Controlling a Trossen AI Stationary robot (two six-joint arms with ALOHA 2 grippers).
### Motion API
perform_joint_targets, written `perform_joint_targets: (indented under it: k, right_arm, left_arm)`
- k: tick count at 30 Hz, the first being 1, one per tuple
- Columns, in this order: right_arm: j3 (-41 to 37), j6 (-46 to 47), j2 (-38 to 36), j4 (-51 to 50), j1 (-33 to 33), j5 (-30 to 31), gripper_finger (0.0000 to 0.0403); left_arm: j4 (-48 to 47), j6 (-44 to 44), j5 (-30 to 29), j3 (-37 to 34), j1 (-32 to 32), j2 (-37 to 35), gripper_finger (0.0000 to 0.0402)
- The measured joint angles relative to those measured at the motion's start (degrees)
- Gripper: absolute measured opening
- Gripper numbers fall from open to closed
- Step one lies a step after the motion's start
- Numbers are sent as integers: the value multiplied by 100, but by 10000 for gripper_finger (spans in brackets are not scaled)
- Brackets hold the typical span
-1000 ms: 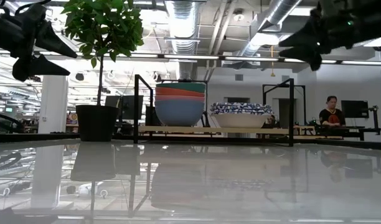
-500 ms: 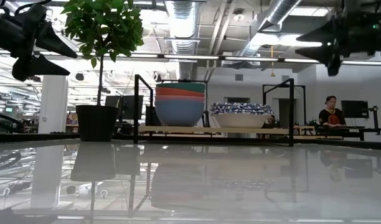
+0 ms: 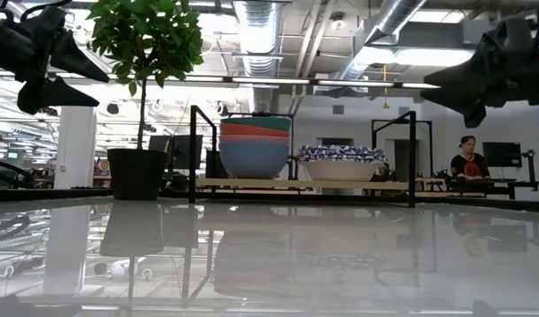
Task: Place and stack bowls onto a shelf
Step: Return to Home Position
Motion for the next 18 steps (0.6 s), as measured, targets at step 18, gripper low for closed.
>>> perform_joint_targets:
  k: [18]
  right_arm:
    - [-23,-281,-2,-272,-407,-13,192]
  left_arm:
    - [106,204,-177,-31,1,0,293]
